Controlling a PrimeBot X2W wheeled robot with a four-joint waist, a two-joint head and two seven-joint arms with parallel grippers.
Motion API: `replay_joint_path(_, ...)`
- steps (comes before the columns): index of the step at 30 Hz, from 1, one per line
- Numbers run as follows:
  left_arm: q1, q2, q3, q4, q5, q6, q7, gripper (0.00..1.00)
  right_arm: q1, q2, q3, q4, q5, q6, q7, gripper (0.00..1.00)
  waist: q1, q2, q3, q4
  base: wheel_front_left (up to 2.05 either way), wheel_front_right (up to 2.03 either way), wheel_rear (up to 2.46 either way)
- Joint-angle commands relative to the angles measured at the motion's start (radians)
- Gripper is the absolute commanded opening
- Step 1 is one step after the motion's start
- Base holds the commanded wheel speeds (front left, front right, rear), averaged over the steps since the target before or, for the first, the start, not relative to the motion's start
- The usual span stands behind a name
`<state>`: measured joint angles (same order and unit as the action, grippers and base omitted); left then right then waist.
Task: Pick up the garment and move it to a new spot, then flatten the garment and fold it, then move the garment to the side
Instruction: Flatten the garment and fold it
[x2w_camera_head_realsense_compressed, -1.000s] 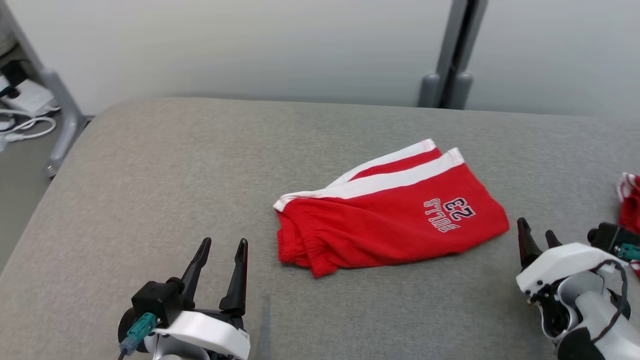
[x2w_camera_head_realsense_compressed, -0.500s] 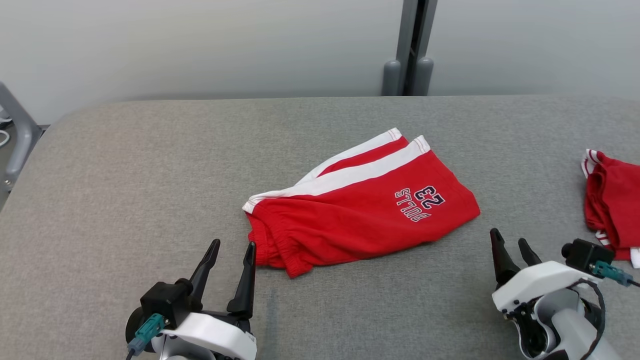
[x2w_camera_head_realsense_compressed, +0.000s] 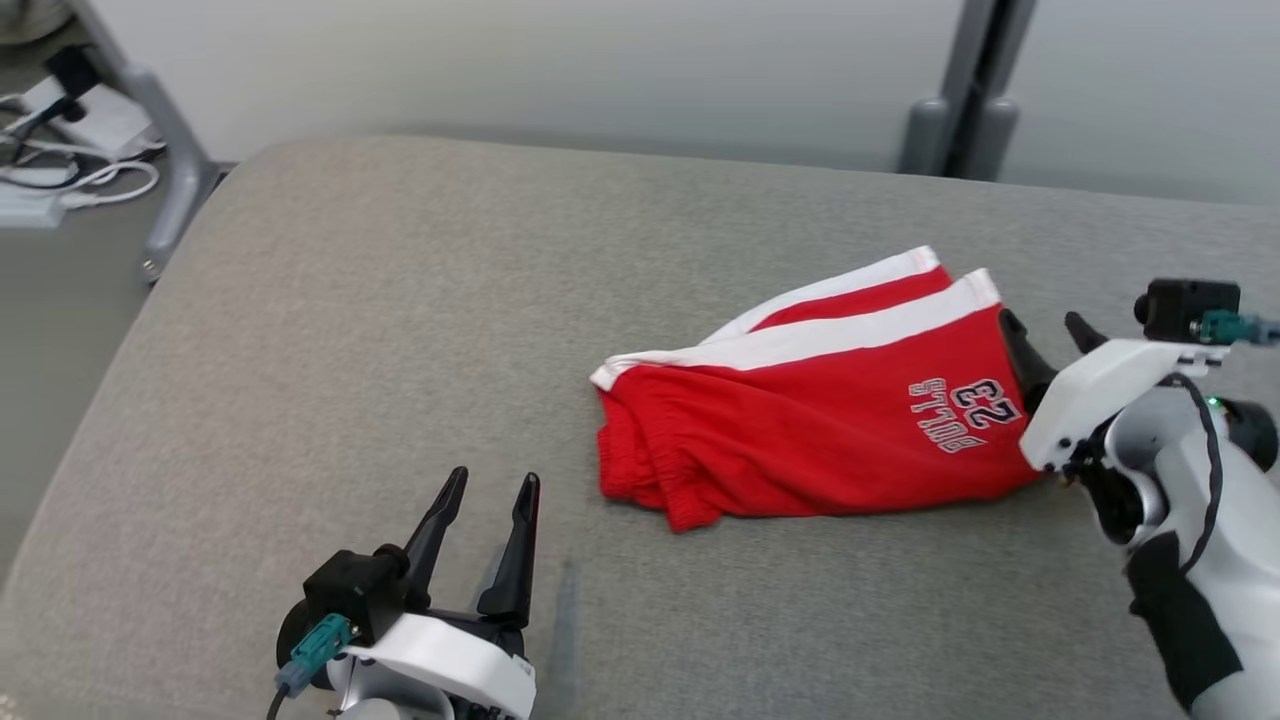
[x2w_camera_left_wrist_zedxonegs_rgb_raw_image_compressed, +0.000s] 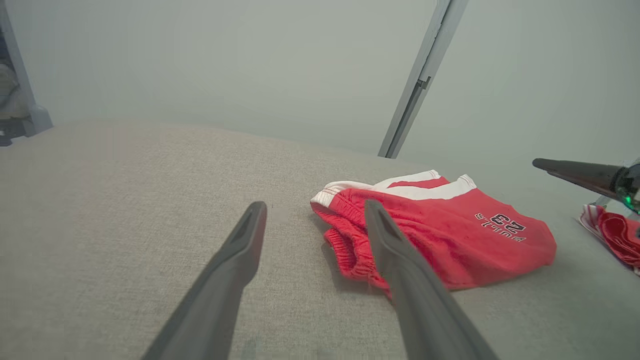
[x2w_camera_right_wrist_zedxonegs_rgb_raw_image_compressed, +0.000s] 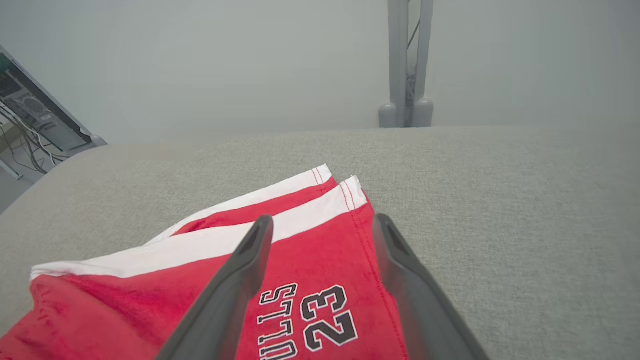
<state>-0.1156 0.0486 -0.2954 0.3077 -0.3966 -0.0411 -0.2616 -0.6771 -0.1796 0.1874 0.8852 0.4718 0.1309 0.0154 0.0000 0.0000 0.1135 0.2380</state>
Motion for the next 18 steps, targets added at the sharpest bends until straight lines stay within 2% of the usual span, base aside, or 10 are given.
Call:
replay_joint_path(1, -0.021, 0.004, -0.002, -0.001, -0.007, 0.006, -0.004, 1.00, -0.022, -0.011, -0.002, 0.019, -0.019, 0.000, 0.023, 1.00, 0.0000, 0.0000, 0.027, 0.043, 0.00, 0.00, 0.00)
replay_joint_path(9, -0.036, 0.004, -0.036, -0.003, -0.042, 0.018, -0.004, 1.00, -0.132, -0.075, -0.035, 0.171, -0.118, 0.000, 0.122, 1.00, 0.0000, 0.0000, 0.086, 0.143, 0.00, 0.00, 0.00)
replay_joint_path(18, -0.060, 0.004, -0.071, -0.007, -0.065, 0.025, -0.004, 1.00, -0.236, -0.128, -0.080, 0.288, -0.225, 0.000, 0.079, 1.00, 0.0000, 0.0000, 0.146, 0.200, 0.00, 0.00, 0.00)
